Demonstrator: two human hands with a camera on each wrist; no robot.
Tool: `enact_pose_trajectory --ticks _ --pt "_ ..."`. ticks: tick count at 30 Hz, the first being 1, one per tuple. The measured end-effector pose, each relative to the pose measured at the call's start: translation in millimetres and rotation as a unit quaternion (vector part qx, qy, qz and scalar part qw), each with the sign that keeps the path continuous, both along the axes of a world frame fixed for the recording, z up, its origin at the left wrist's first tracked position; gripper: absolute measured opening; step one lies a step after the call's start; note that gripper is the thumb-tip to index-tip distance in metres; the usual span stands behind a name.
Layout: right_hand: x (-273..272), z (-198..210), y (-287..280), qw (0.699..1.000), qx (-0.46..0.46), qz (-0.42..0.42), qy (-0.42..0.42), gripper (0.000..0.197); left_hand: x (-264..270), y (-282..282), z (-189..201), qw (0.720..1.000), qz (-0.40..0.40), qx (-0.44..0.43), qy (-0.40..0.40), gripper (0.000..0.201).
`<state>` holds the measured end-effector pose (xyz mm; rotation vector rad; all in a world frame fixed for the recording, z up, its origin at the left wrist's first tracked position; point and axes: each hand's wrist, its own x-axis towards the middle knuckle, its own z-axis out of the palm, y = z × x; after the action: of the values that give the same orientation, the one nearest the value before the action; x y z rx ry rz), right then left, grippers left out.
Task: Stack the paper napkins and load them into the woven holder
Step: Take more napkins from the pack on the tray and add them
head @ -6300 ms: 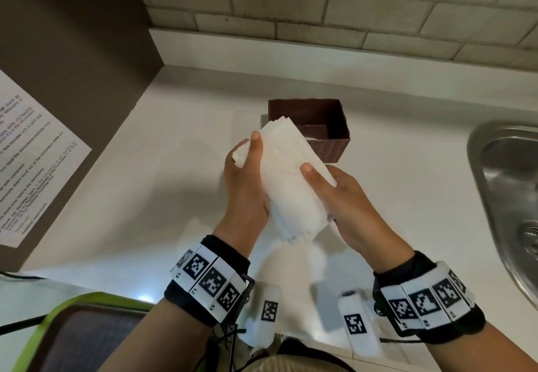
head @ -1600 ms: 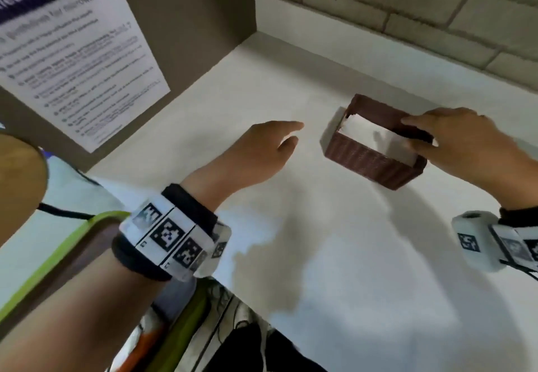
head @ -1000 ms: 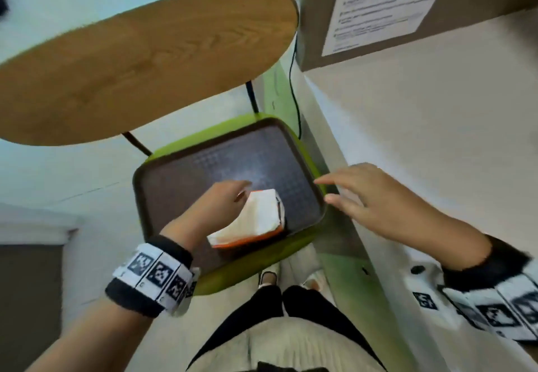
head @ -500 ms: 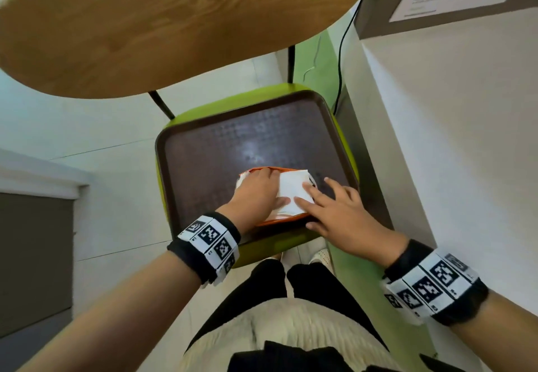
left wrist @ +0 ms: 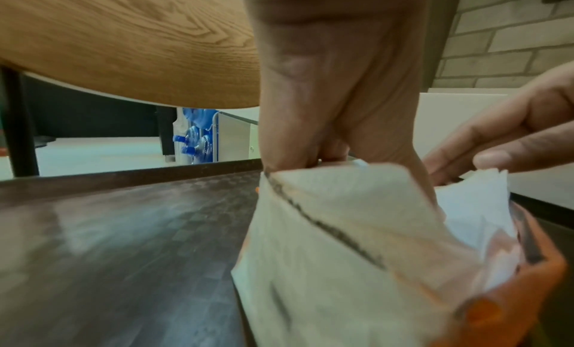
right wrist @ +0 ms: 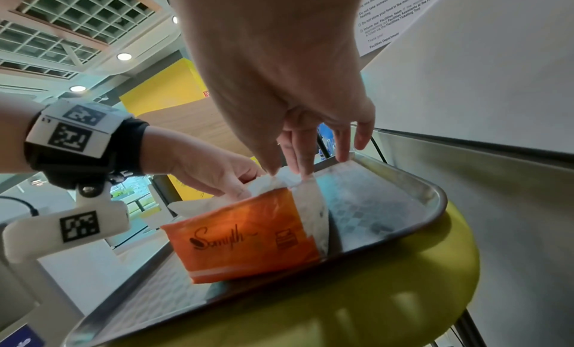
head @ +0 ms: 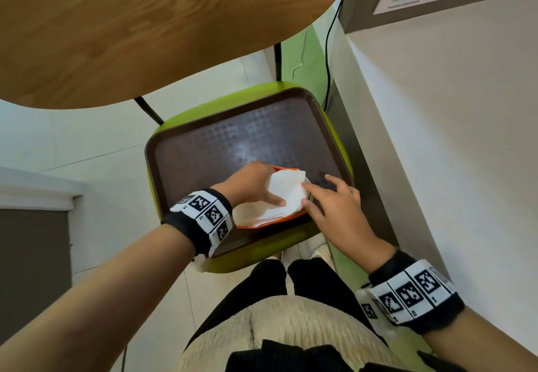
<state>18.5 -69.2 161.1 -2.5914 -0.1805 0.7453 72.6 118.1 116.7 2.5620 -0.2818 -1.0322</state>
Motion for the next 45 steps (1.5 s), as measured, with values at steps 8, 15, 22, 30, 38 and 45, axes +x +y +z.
enact_pose_trajectory --ticks 8,15,22,30,38,45 --pt "-1 -17 5 0.998 0.004 -0.056 -0.037 0.058 5 8 -4 0.998 0.032 -0.032 0.040 0.065" --pt "-3 -23 10 0.997 0.020 -0.061 -0.049 0.062 10 17 4 0.990 0.008 -0.091 0.104 0.045" --pt "1 -32 12 0.997 0.042 -0.066 -0.022 0.078 7 28 10 0.980 0.005 -0.155 0.126 0.042" --pt "-4 -33 19 0.968 0.215 -0.121 0.047 0.094 2 33 20 0.970 -0.031 -0.216 0.112 0.058" --pt "2 -36 24 0.943 0.297 -0.133 0.066 0.093 -1 31 34 0.968 -0.016 -0.241 0.074 0.052" --pt "8 -30 23 0.932 0.332 -0.138 0.050 0.067 -3 27 43 0.978 -0.018 -0.207 -0.021 0.047"
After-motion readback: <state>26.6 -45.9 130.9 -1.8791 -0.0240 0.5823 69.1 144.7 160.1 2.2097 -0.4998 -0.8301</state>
